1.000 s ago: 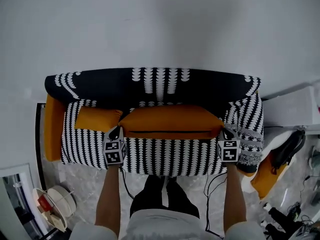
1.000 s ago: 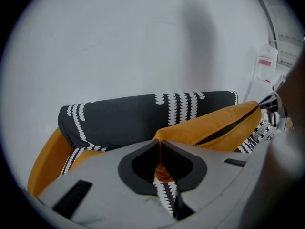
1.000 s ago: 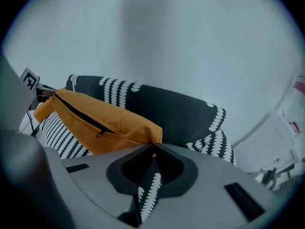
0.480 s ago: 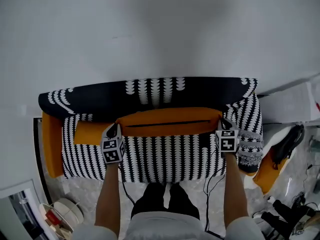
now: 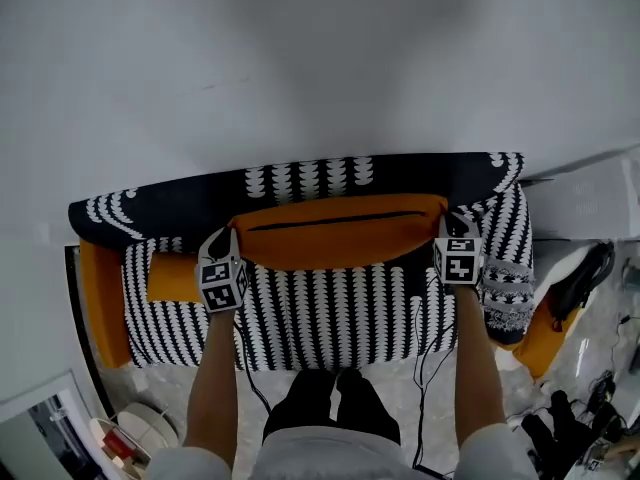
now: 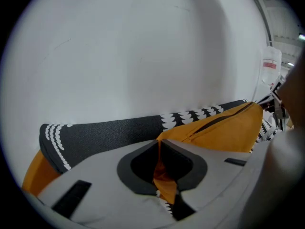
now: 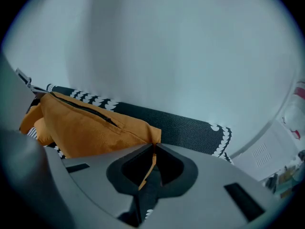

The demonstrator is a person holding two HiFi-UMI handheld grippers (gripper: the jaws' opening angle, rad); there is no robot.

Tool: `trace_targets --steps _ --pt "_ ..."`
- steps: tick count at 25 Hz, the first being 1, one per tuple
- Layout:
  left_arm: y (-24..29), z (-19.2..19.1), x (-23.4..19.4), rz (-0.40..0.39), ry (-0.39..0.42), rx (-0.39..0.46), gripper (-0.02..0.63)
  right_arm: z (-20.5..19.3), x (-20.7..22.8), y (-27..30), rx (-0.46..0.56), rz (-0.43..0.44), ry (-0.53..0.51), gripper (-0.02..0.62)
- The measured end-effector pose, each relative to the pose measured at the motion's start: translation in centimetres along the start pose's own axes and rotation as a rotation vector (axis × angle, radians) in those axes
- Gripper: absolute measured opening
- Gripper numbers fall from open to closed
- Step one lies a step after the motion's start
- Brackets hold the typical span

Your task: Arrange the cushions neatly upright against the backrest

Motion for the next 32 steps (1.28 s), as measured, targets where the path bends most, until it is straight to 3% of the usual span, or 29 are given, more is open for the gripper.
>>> trace_targets --steps 9,14,19,23,28,32 --pt "2.6 1.0 -1.2 -0.002 -0.011 0.002 0.049 1.2 -0.4 1.7 -0.011 -0.018 0.078 0.023" --pt "3.5 1.3 -1.5 -0.001 -0.011 0.004 0.051 1.7 -0.6 2.6 -0.041 -0.013 0.047 0.023" --pt "3.7 1.6 -1.8 -0.006 -0.008 0.052 0.06 2.1 -0.6 3.3 -0.051 -0.028 0.029 0.023" --pt "2.3 2.2 -2.1 0.013 -0.026 0.115 0.078 2.6 0.1 2.1 0.005 -0.078 0.026 0.025" --pt "-0.5 3.6 -1.6 0.012 -0.048 0.224 0.184 2.9 1.0 -0.8 0.106 -0.09 0.049 0.157" --pt "-3.3 4.4 0.0 0.001 -0.009 0.28 0.184 2.7 1.5 -4.1 0.158 -0.092 0.054 0.161"
Point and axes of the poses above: the fingertips, and each gripper's own axes: y forward along the fingers, x to its right, z out of its top, the point moved 4 cm from there along -y, backward along the fingers, and after that the axes turned 11 degrees about -z, right-handed, at the moved point
